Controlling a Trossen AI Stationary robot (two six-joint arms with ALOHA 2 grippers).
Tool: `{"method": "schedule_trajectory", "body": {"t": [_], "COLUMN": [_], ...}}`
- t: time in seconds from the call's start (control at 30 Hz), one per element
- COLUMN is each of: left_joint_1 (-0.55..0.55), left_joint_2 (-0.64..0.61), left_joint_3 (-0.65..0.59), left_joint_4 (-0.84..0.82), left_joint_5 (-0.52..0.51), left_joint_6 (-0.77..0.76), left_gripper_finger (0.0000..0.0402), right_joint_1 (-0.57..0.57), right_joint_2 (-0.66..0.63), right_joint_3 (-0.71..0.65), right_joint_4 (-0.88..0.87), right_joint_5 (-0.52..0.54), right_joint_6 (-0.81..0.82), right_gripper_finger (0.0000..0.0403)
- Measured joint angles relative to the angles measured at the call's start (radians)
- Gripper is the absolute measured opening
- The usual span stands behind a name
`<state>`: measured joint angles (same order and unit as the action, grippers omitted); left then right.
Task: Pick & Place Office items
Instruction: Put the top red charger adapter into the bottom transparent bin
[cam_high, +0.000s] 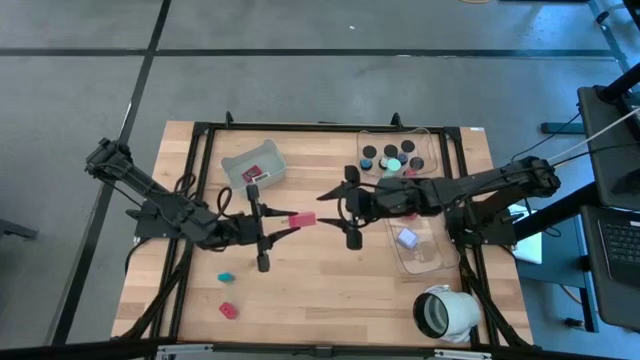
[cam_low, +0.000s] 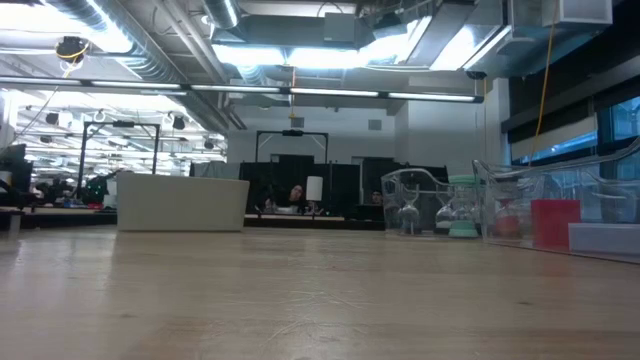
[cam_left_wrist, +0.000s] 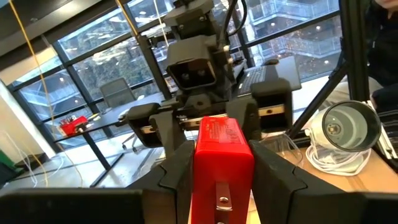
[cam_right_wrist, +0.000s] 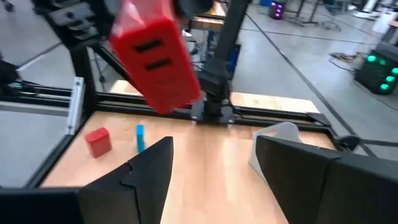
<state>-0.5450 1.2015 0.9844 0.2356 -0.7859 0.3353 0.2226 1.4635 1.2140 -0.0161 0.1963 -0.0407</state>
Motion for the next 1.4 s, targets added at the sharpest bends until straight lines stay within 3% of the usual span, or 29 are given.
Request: {"method": "schedule_trajectory", "body": {"t": [0.23,0.43,0.67,1.1,1.4], "left_joint_1": [0.036,0.072,0.097,0.146,0.164], "left_joint_2": [0.000,0.000,0.000,-0.001,-0.001], "left_joint_3": [0.000,0.000,0.000,0.000,0.001], "left_joint_4": [0.001,0.001,0.008,0.045,0.054], "left_joint_5": [0.034,0.131,0.128,0.216,0.255], "left_joint_6": [-0.011,-0.056,-0.060,-0.063,-0.072], "left_gripper_finger": [0.0119,0.0119,0.0119,0.0119,0.0119], "right_joint_1": [0.000,0.000,0.002,0.002,0.002], "right_joint_2": [0.004,0.005,0.006,0.005,0.005], "right_joint_3": [0.000,0.000,0.000,0.000,0.000], "right_joint_4": [0.062,0.127,0.159,0.188,0.216], "right_joint_5": [-0.055,-0.055,-0.080,-0.081,-0.081], "right_joint_6": [0.003,-0.036,-0.067,-0.072,-0.076], "right_gripper_finger": [0.0273,0.0320,0.0323,0.0247,0.0148]}}
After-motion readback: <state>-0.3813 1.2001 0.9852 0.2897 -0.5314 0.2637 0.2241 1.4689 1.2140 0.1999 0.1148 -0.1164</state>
